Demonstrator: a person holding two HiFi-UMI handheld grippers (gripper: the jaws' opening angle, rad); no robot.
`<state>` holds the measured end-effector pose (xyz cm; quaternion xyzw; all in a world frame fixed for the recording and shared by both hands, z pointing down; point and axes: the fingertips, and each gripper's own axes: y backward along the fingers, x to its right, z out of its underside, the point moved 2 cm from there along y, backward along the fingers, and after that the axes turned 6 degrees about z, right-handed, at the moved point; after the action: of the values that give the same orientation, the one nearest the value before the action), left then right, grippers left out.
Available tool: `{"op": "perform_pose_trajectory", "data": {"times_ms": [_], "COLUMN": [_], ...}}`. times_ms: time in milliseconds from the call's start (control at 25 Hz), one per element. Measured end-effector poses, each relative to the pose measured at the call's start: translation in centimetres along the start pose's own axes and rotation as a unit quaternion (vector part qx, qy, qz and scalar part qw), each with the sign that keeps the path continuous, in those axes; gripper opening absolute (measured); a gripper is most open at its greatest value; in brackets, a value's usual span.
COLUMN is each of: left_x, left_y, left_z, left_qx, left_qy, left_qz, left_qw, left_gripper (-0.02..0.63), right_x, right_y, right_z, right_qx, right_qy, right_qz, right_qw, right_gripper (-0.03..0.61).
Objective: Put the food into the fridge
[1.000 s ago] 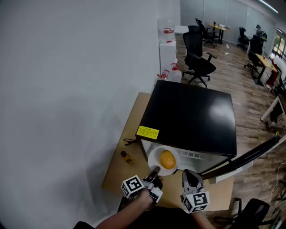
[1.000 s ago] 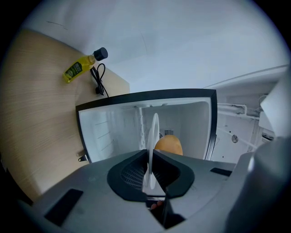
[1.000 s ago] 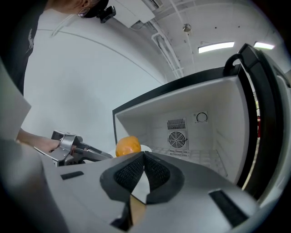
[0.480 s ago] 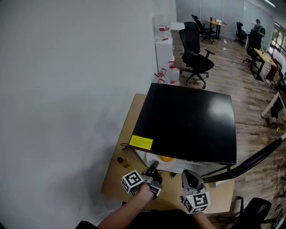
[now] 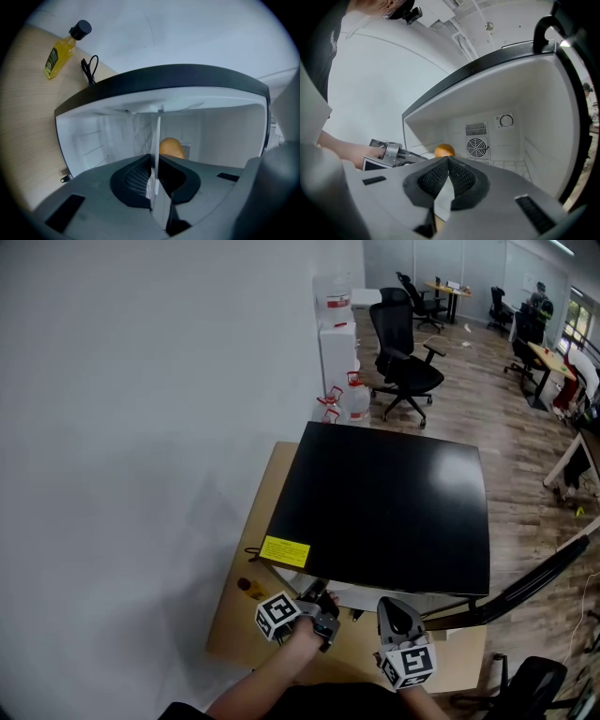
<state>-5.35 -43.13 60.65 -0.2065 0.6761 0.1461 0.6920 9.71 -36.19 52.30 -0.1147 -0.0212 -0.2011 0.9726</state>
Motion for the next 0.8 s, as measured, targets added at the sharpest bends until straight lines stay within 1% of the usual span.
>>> {"op": "perform_pose_trajectory", "data": {"times_ms": [160, 360, 520, 680, 800], "left_x": [-0.5, -0.3, -0.1, 0.1, 0.0], "left_y": [-0.7, -1.3, -1.9, -2.3, -2.5], "left_z": [-0.3, -1.1, -1.4, -1.7, -1.7], "left_qx": [0.003, 0.008, 0.019, 0.019, 0.019], "left_qy": [0.005, -0.011, -0.012, -0.025, -0.019], "left_qz": [-0.006, -0.009, -0.017, -0.044, -0.057], "left_qw": [1.0000, 0.9999, 0.9996, 0.9986, 0.9980], "left_gripper": [0.029, 0.031, 0.031, 0.030, 0.030], "right_x": [0.4, 0.3, 0.1, 0.0, 0.3], "right_y": [-0.4, -0.5, -0.4, -0.1, 0.2], "right_z": [-0.1, -0.1, 0.1, -0.1, -0.1], "right_qx": [0.000, -0.001, -0.003, 0.001, 0.003], "right_qy": [0.001, 0.002, 0.003, 0.003, 0.002], "right_qz": [0.003, 0.004, 0.002, 0.003, 0.007], "right_qw": [1.000, 1.000, 1.000, 1.000, 1.000], "right_gripper": [0.060, 0.060, 0.060, 0.060, 0.060]}}
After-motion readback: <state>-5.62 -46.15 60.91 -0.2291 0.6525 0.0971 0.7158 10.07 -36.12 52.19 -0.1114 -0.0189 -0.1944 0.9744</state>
